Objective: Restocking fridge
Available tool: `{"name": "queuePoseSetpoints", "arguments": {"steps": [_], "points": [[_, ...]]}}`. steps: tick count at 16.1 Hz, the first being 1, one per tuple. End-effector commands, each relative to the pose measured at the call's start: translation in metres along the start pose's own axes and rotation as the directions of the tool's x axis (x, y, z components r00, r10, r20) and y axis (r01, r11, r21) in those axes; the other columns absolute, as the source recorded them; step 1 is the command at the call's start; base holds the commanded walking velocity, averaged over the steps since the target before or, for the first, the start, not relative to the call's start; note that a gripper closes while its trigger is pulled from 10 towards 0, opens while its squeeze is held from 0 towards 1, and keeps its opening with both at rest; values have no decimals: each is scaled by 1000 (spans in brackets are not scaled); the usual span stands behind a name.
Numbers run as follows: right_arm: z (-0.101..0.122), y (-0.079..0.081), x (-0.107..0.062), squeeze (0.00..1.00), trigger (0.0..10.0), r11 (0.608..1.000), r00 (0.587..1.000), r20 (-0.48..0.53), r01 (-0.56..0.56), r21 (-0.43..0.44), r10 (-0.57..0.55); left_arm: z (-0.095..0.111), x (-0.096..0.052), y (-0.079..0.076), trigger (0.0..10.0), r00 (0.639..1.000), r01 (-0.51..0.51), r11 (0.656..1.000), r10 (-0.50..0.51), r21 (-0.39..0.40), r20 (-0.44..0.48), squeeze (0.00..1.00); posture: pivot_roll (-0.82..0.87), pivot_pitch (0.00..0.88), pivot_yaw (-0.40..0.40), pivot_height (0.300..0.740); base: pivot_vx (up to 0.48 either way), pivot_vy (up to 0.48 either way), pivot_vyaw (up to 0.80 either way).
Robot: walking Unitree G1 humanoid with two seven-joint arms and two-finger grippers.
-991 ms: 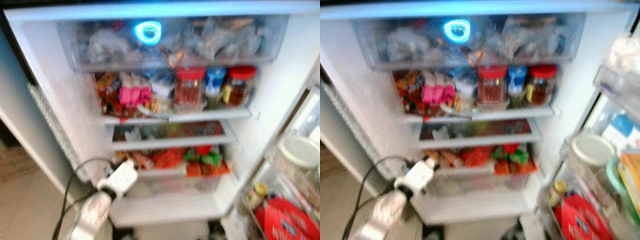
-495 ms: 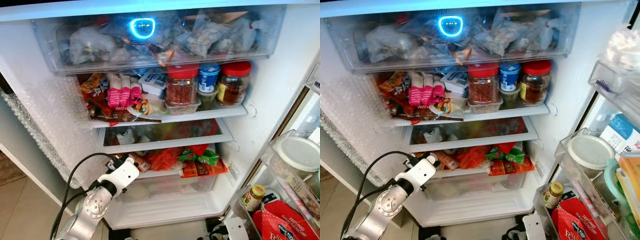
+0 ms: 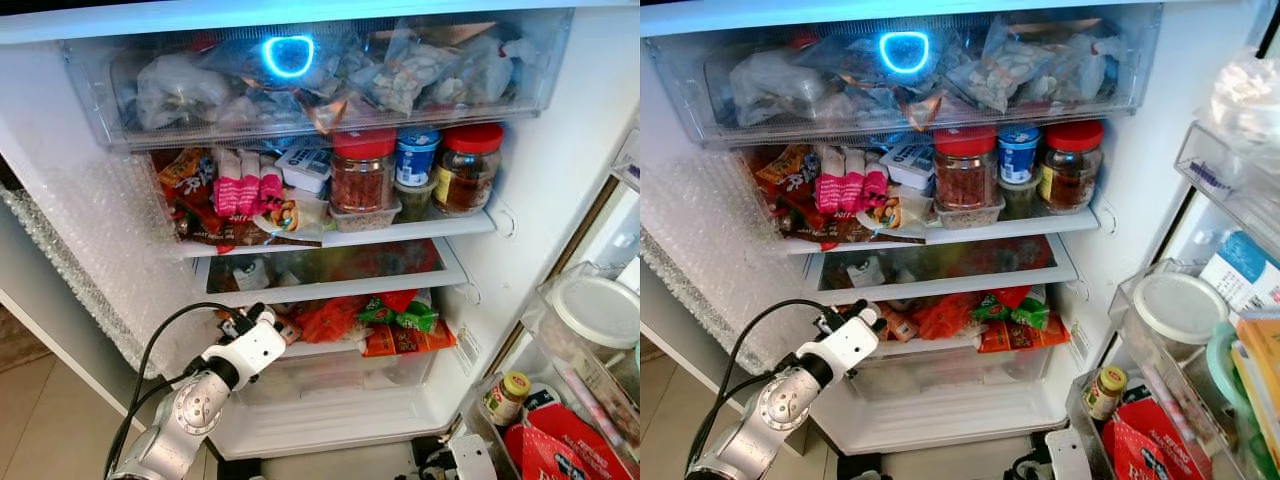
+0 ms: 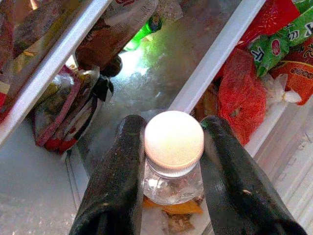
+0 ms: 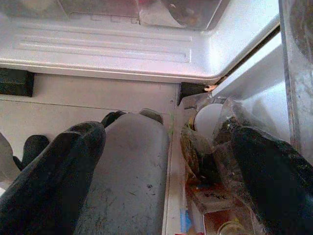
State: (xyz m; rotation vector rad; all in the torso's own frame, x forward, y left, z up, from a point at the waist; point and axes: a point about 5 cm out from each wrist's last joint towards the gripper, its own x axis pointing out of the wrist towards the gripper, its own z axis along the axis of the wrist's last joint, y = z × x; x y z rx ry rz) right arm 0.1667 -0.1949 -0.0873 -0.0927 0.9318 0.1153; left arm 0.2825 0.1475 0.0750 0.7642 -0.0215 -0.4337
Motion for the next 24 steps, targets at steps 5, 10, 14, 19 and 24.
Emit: {"name": "queuePoseSetpoints", "arguments": {"steps": [5, 10, 14, 19, 24], "points": [[-15, 6, -2, 0, 10000, 1000, 998, -62, -30, 3, 30, 1, 3, 0, 10000, 1000, 18, 998, -19, 56, 17, 0, 4, 0, 22, 642, 344, 0, 0], [-16, 6, -3, 0, 10000, 999, 997, -64, -34, 4, 34, 4, 3, -3, 10000, 998, 46, 995, -49, 83, 41, 0, 3, 0, 23, 642, 368, 0, 0], [-16, 6, -3, 0, 10000, 999, 997, -65, -39, 2, 39, 6, 3, -6, 10000, 995, 83, 989, -90, 125, 50, 0, 4, 0, 22, 642, 359, 0, 0], [-16, 7, -3, 0, 10000, 999, 997, -66, -43, 2, 43, 4, 2, -19, 10000, 975, 192, 944, -215, 267, 60, 0, 8, 0, 17, 642, 0, 0, 0], [-17, 7, -3, 0, 10000, 999, 997, -66, -42, 6, 43, 2, 12, -24, 10000, 944, 267, 859, -324, 438, 60, 0, -9, 0, 28, 642, 0, 0, 0]]}}
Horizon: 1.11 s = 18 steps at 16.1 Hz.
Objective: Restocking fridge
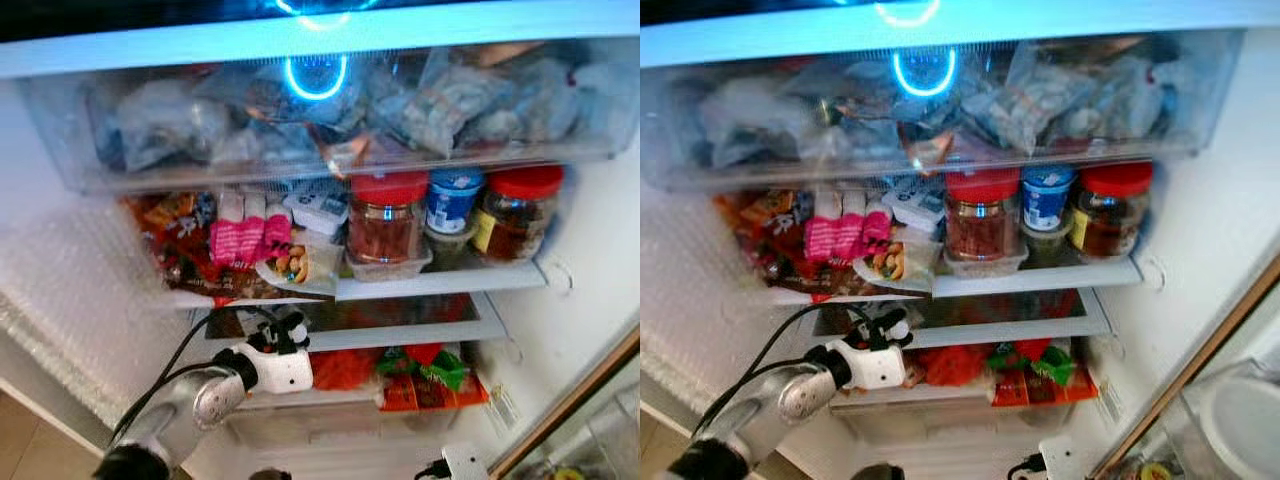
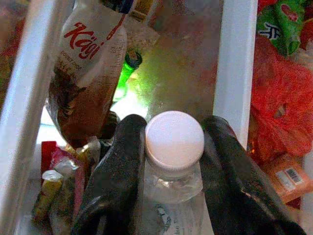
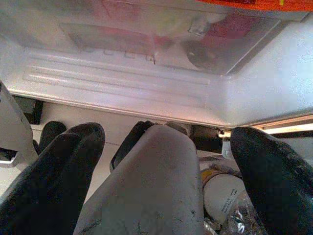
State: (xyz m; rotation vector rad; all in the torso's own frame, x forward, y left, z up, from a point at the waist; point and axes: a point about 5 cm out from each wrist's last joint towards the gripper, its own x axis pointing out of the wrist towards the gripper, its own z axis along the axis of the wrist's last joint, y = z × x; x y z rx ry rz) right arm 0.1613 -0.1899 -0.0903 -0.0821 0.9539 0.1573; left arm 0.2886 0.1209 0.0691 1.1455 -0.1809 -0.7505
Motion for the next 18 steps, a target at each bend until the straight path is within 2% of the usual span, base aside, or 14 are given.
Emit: {"name": "queuePoseSetpoints", "arguments": {"steps": [1, 2, 3, 4, 6, 8, 9, 10, 11, 12, 13, 16, 18], "points": [[-12, 2, -2, 0, 10000, 1000, 999, -46, 1, 16, 0, -8, -2, -12, 10000, 996, 87, 995, -85, 50, -35, 0, -12, 0, 30, 642, 0, 0, 0], [-13, 2, -2, 0, 10000, 1000, 999, -46, 4, 22, -3, -12, 4, -18, 10000, 987, 147, 981, -138, 128, -76, 0, -24, 0, 35, 642, 0, 0, 0], [-13, 2, -3, 0, 10000, 1000, 999, -46, 5, 24, -4, -14, 5, -20, 10000, 985, 163, 976, -151, 147, -89, 0, -24, 0, 35, 642, 0, 0, 0], [-14, 2, -3, 0, 10000, 1000, 999, -46, 7, 29, -6, -22, 8, -22, 10000, 976, 183, 965, -156, 190, -151, 0, -32, 0, 38, 642, 0, 0, 0], [-15, 2, -3, 0, 10000, 999, 999, -46, 8, 31, -7, -28, 11, -23, 10000, 969, 195, 959, -156, 205, -190, 0, -39, 0, 41, 642, 0, 0, 0], [-15, 2, -3, 0, 10000, 1000, 999, -47, 8, 30, -7, -28, 12, -24, 10000, 969, 202, 958, -164, 203, -187, 0, -39, 0, 41, 642, 0, 0, 0], [-15, 2, -3, 0, 10000, 999, 999, -48, 12, 35, -10, -27, 20, -25, 10000, 964, 216, 951, -171, 219, -206, 0, -45, 0, 41, 642, 0, 0, 0], [-15, 2, -3, 0, 10000, 999, 999, -48, 12, 35, -10, -27, 20, -25, 10000, 964, 216, 951, -171, 219, -206, 0, -45, 0, 41, 642, 0, 0, 0], [-15, 2, -3, 0, 10000, 999, 999, -47, 13, 39, -11, -26, 26, -23, 10000, 961, 215, 948, -162, 234, -225, 0, -46, 0, 41, 642, 0, 0, 0], [-15, 2, -3, 0, 10000, 999, 999, -46, 14, 41, -12, -27, 29, -21, 10000, 959, 209, 945, -148, 251, -241, 169, -53, 0, 42, 642, 0, 0, 0], [-15, 2, -3, 0, 10000, 999, 999, -46, 16, 42, -14, -28, 31, -20, 10000, 958, 202, 945, -136, 257, -253, 1000, -54, 0, 41, 642, 0, 0, 0], [-15, 2, -3, 0, 10000, 999, 999, -46, 17, 43, -15, -29, 33, -19, 10000, 958, 196, 945, -126, 264, -259, 1000, -53, 0, 40, 642, 0, 0, 0], [-15, 2, -3, 0, 10000, 999, 999, -45, 15, 41, -13, -33, 33, -13, 10000, 959, 162, 951, -89, 262, -270, 1000, -45, 0, 36, 642, 0, 0, 0]]}}
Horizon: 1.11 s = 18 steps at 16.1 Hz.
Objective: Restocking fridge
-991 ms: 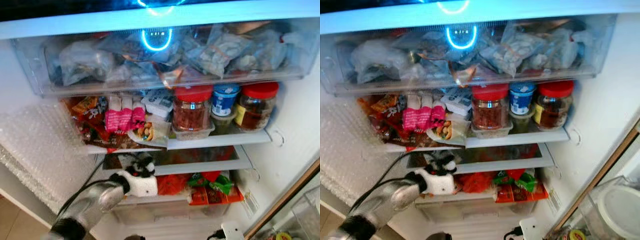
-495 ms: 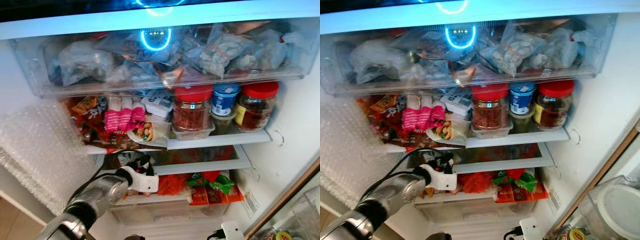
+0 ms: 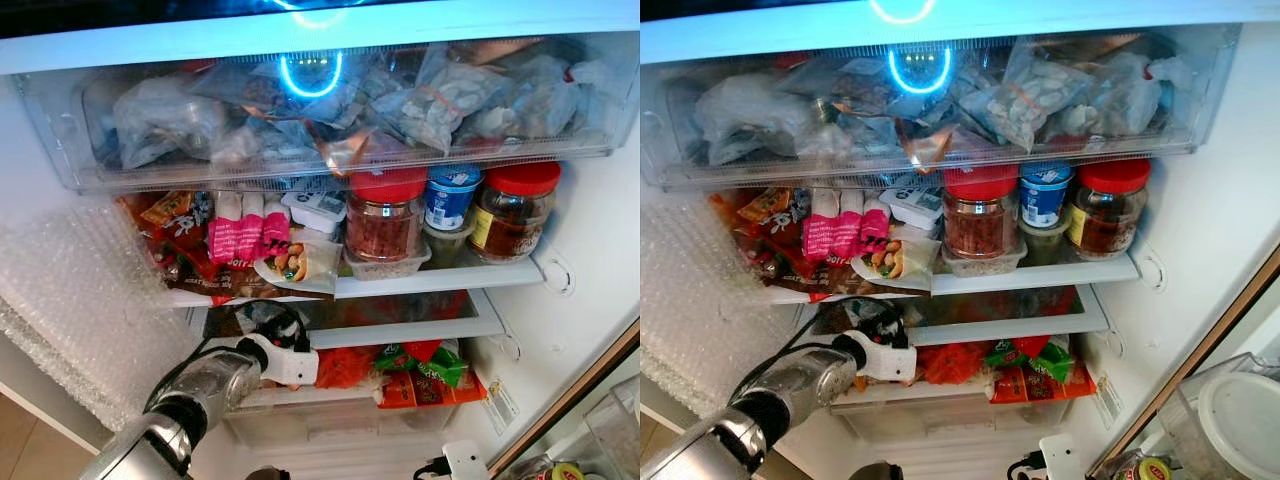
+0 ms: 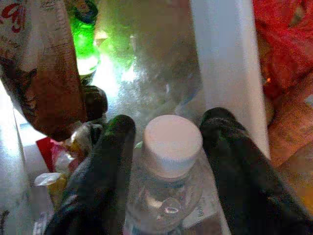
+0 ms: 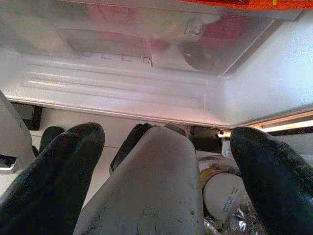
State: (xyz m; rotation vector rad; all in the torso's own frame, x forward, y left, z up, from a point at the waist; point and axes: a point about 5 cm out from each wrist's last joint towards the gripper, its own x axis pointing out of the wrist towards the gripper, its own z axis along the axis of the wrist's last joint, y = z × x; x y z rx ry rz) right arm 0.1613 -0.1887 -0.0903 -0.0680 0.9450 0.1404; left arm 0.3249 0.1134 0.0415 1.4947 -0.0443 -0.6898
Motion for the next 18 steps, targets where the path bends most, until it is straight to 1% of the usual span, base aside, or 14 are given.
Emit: {"name": "queuePoseSetpoints", "arguments": {"steps": [1, 3, 5, 7, 10, 11, 13, 14, 16, 17, 18], "points": [[-15, 0, -3, 0, 10000, 1000, 999, -55, 6, 21, -5, -9, -3, -5, 10000, 999, 30, 999, -29, 16, -35, 1000, -44, 0, 35, 642, 0, 0, 0], [-15, 1, -3, 0, 10000, 1000, 999, -52, 5, 20, -4, -10, -2, 1, 10000, 999, -13, 1000, 13, 11, -33, 1000, -44, 0, 34, 642, 0, 0, 0], [-15, 1, -3, 0, 10000, 1000, 999, -52, 6, 20, -5, -10, -2, 5, 10000, 999, -33, 999, 33, -3, -28, 1000, -42, 0, 33, 642, 0, 0, 0], [-14, 1, -3, 0, 10000, 1000, 999, -51, 7, 21, -6, -8, 1, 15, 10000, 997, -78, 997, 78, -4, -7, 1000, -41, 0, 33, 642, 0, 0, 0], [-14, 0, -3, 0, 10000, 1000, 999, -49, 9, 20, -8, -6, 1, 23, 10000, 993, -121, 993, 121, -14, 12, 1000, -41, 0, 32, 642, 0, 0, 0], [-14, 0, -3, 0, 10000, 1000, 999, -47, 10, 20, -9, -4, 1, 29, 10000, 986, -160, 986, 162, -37, 29, 0, -38, 0, 32, 642, 0, 0, 0], [-13, 0, -3, 0, 10000, 1000, 999, -44, 12, 19, -12, -1, -3, 31, 10000, 979, -190, 977, 196, -94, 62, 0, -35, 0, 31, 642, 0, 0, 0], [-13, 0, -3, 0, 10000, 1000, 999, -43, 14, 19, -13, 0, -6, 31, 10000, 973, -205, 966, 219, -158, 75, 0, -31, 0, 31, 642, 0, 0, 0], [-12, -1, -3, 0, 10000, 1000, 999, -42, 16, 18, -15, 2, -11, 27, 10000, 968, -202, 942, 233, -267, 90, 0, -28, 0, 29, 642, 0, 0, 0], [-12, -1, -3, 0, 10000, 1000, 999, -43, 16, 16, -15, 7, -15, 19, 10000, 970, -157, 914, 215, -374, 118, 0, -25, 0, 30, 642, 0, 0, 0], [-11, -1, -3, 0, 10000, 1000, 999, -43, 15, 13, -14, 15, -23, 5, 10000, 967, -99, 844, 206, -527, 148, 0, -19, 0, 27, 642, 0, 0, 0]]}}
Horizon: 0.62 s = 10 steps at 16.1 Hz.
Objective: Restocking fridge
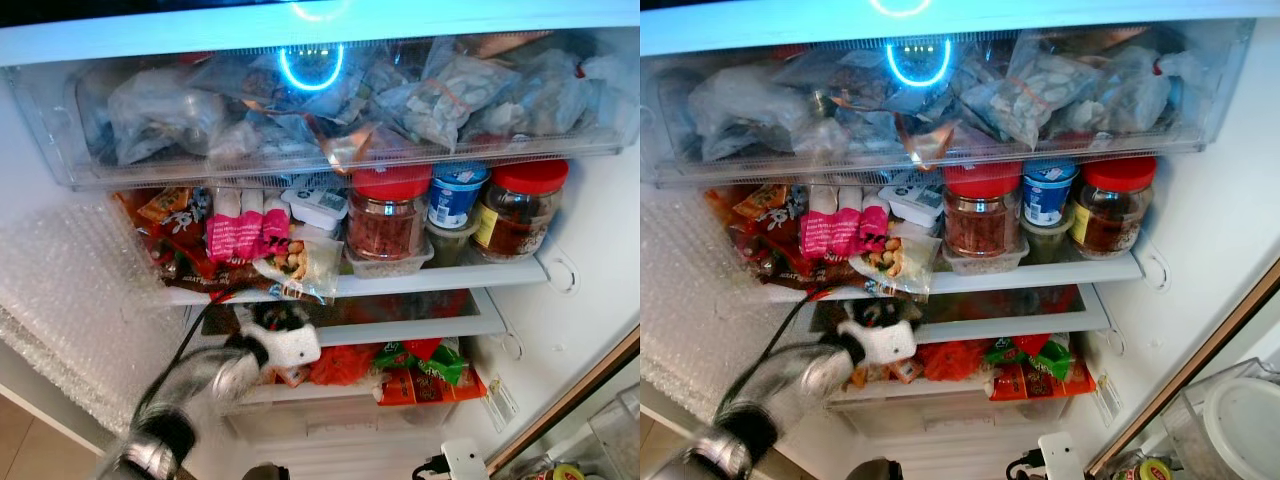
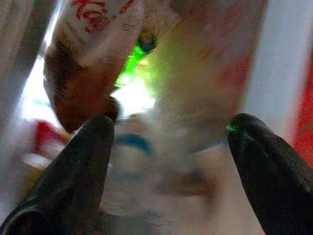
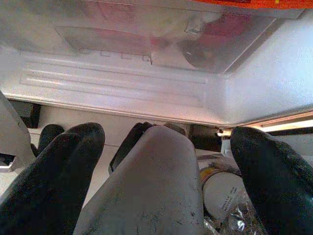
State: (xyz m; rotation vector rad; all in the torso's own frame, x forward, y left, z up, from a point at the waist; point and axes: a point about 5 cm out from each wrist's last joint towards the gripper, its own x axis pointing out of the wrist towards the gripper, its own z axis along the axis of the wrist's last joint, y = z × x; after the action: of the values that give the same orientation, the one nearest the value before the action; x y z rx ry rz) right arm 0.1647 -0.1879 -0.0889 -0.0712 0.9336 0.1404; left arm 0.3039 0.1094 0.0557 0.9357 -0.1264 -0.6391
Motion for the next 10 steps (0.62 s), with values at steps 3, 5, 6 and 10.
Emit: {"name": "queuePoseSetpoints", "arguments": {"steps": [3, 5, 6, 10], "points": [[-14, -2, -4, 0, 10000, 1000, 998, -55, 12, 12, -12, 2, -20, -16, 10000, 1000, 23, 989, -20, -149, 21, 0, -15, 0, 26, 642, 0, 0, 0], [-14, -3, -4, 0, 10000, 1000, 998, -55, 13, 9, -12, 5, -28, -18, 10000, 1000, -7, 978, 13, -208, 23, 0, -14, 0, 26, 642, 0, 0, 0], [-14, -3, -4, 0, 10000, 1000, 998, -55, 12, 7, -12, 8, -33, -19, 10000, 999, -21, 973, 29, -228, 29, 0, -11, 0, 24, 642, 0, 0, 0], [-14, -4, -4, 0, 10000, 1000, 998, -57, 13, 2, -13, 12, -51, -1, 10000, 972, -221, 885, 235, -410, -17, 0, -2, 0, 22, 642, 0, 0, 0]]}}
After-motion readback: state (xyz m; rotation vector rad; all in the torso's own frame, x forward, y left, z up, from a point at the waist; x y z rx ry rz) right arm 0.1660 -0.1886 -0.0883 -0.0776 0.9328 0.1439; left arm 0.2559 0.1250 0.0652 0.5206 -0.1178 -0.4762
